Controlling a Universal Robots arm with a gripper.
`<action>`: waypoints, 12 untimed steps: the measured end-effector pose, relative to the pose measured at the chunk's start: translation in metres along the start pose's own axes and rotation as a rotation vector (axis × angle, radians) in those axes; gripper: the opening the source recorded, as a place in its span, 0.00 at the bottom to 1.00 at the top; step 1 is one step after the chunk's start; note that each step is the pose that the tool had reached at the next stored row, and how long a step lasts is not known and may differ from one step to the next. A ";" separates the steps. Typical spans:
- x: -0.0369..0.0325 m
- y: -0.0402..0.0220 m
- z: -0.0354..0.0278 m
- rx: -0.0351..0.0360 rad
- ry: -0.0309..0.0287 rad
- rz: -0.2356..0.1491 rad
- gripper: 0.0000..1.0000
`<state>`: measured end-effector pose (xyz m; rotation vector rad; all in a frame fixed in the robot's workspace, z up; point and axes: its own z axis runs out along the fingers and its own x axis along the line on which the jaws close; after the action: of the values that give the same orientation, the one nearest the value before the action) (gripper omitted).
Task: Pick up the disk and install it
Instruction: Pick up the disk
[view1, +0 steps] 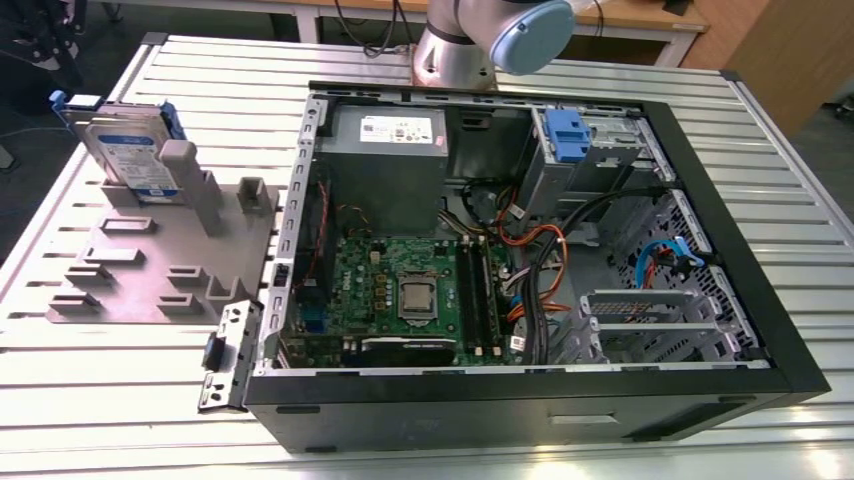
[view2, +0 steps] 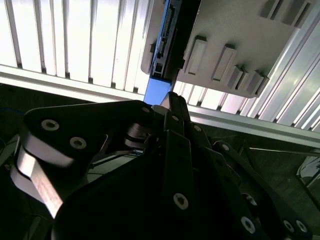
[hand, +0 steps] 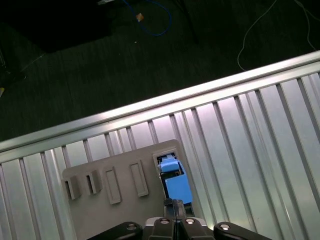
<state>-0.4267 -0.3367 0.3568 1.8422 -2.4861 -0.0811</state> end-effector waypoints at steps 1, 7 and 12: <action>0.0000 0.0000 0.0000 0.0000 0.0000 0.000 0.11; 0.0000 0.0000 0.0000 -0.0001 0.0000 0.000 0.11; 0.0000 -0.0001 0.0010 0.0009 -0.0002 -0.002 0.24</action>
<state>-0.4266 -0.3367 0.3559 1.8449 -2.4852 -0.0803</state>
